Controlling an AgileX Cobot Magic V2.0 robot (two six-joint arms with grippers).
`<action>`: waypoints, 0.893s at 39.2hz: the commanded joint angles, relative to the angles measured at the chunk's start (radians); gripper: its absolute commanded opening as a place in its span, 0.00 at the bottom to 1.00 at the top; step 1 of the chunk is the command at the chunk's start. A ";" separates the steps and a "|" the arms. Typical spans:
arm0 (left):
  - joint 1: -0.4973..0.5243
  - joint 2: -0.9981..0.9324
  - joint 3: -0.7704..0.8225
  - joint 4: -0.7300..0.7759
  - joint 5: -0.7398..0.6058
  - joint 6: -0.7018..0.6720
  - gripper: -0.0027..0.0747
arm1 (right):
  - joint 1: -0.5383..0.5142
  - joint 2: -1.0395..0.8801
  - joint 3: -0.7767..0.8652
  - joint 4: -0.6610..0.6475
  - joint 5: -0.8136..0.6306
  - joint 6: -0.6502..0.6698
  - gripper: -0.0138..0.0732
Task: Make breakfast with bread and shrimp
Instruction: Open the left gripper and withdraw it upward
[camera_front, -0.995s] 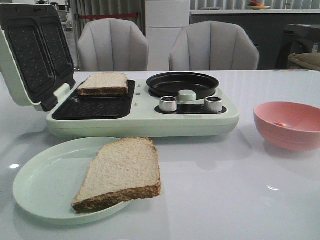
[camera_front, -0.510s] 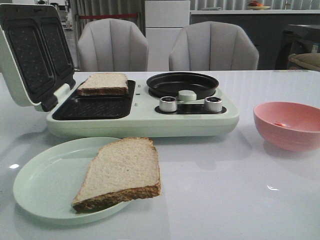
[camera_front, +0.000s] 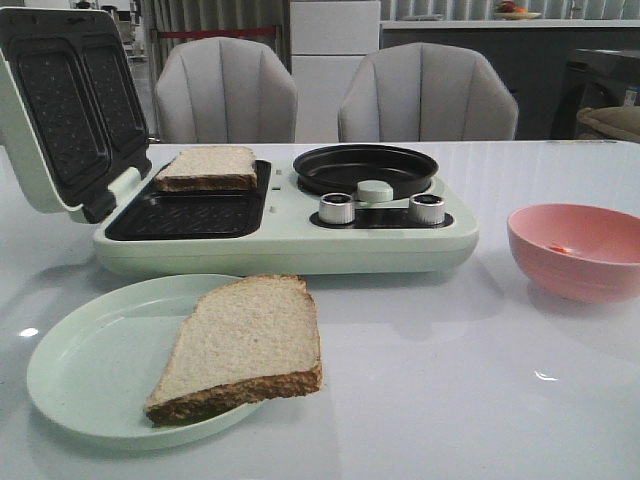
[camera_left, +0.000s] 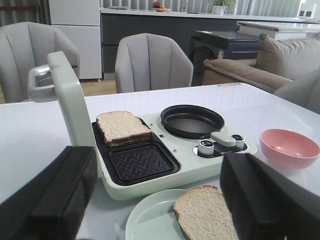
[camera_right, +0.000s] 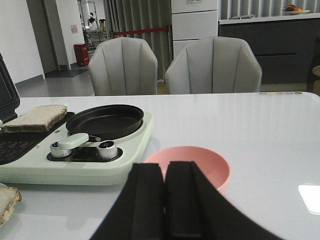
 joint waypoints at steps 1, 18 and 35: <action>-0.007 0.010 -0.023 -0.013 -0.064 -0.011 0.77 | 0.001 -0.009 -0.004 -0.016 -0.135 -0.011 0.32; -0.007 0.010 -0.023 -0.013 -0.056 -0.011 0.77 | 0.001 0.205 -0.315 -0.043 0.159 -0.010 0.32; -0.007 0.010 -0.023 -0.013 -0.072 -0.011 0.77 | 0.001 0.298 -0.360 -0.002 0.219 -0.010 0.32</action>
